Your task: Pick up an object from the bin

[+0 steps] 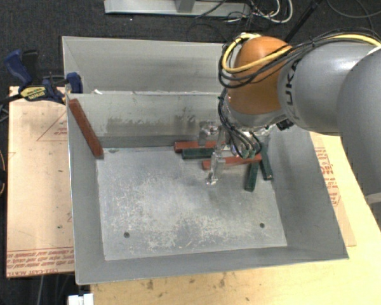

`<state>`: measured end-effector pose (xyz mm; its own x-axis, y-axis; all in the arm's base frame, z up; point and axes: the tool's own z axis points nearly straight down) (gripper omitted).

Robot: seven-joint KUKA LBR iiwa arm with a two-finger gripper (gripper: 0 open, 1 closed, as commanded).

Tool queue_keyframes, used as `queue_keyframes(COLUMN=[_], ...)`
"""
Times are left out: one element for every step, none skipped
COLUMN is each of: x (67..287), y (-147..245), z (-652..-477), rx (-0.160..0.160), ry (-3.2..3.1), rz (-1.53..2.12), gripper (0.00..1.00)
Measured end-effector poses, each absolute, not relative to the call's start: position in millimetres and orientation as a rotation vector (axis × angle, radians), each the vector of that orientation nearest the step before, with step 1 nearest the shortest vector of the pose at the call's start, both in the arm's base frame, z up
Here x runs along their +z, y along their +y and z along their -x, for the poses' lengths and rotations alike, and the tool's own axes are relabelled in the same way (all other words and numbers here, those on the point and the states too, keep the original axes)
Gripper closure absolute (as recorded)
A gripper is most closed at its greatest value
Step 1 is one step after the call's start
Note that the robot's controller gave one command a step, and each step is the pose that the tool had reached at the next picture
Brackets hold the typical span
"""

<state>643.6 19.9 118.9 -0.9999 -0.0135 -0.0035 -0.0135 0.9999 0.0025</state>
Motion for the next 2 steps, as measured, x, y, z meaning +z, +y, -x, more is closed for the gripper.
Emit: queue_keyframes(x=[69, 73], y=[27, -70], z=[-639.8, -655.2], rx=[0.003, -0.002], ry=[3.138, 3.124], rz=[0.009, -0.204], gripper=[0.0, 1.0])
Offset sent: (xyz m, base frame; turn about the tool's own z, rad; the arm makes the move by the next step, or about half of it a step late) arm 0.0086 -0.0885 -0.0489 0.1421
